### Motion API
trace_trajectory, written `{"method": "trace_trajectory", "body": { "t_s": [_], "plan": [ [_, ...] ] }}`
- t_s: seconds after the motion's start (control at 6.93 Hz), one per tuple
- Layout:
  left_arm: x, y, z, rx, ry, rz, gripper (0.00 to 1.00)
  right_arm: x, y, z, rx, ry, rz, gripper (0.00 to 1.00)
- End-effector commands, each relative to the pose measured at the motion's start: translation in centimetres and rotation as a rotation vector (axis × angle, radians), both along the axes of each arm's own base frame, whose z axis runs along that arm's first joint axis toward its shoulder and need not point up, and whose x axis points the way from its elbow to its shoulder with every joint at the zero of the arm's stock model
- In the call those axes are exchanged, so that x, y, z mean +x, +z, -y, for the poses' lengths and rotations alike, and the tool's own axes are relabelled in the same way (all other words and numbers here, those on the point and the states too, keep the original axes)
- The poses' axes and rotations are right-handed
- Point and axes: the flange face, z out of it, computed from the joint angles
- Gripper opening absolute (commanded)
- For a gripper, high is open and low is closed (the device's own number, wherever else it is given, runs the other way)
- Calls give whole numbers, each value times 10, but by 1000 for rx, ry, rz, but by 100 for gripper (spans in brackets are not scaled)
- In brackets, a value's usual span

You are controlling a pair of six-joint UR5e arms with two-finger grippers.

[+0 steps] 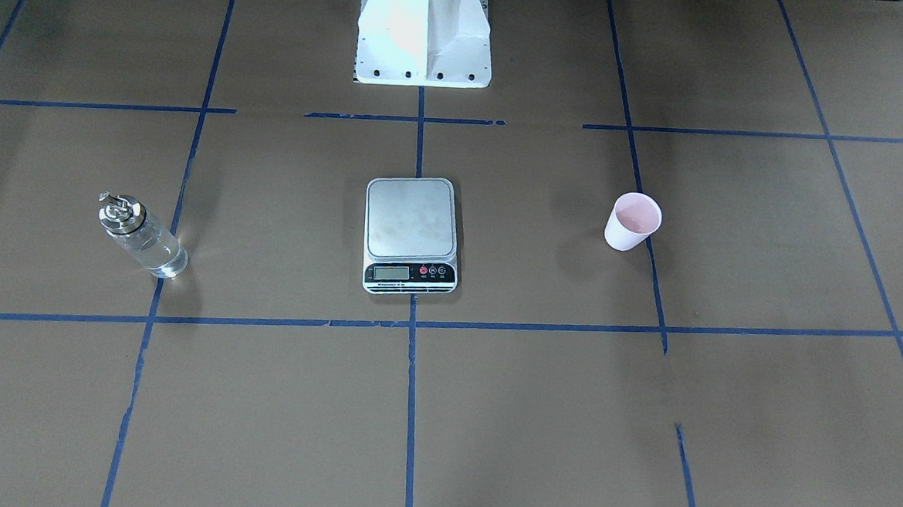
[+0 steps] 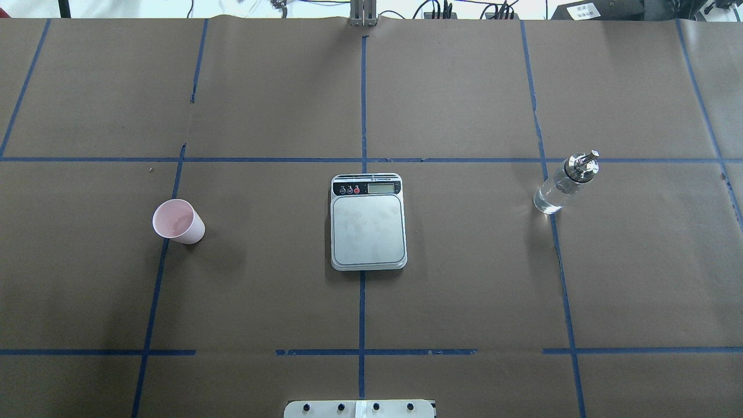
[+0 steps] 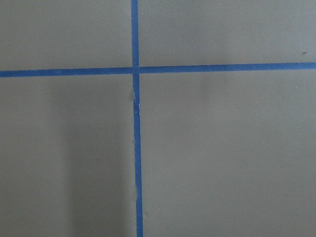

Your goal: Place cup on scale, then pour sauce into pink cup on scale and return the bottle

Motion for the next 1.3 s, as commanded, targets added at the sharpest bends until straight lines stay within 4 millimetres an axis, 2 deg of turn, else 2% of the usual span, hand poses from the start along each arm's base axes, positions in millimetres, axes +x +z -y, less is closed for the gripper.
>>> {"method": "trace_trajectory", "body": {
  "t_s": [0.0, 0.29, 0.58, 0.72, 0.87, 1.01, 1.15],
  "plan": [
    [-1, 3, -1, -7, -2, 0, 100, -1, -1, 1, 2, -1, -1, 100],
    [0, -1, -2, 1, -1, -5, 100, -1, 1, 1, -1, -1, -1, 100],
    [1, -39, 0, 77, 0, -5, 100, -1, -2, 2, -1, 5, 0, 100],
    [3, -75, 5, 148, 4, -5, 100, 0, -5, 5, 4, 6, 1, 100],
    [6, -131, 11, 261, 12, -11, 100, -1, -8, 7, 10, 6, 5, 100],
    [10, -148, 9, 306, 23, -41, 100, -1, -11, 8, 16, 6, 8, 100],
    [17, -152, 8, 289, 22, -118, 100, -1, -14, 9, 24, 5, 8, 100]
  ]
}}
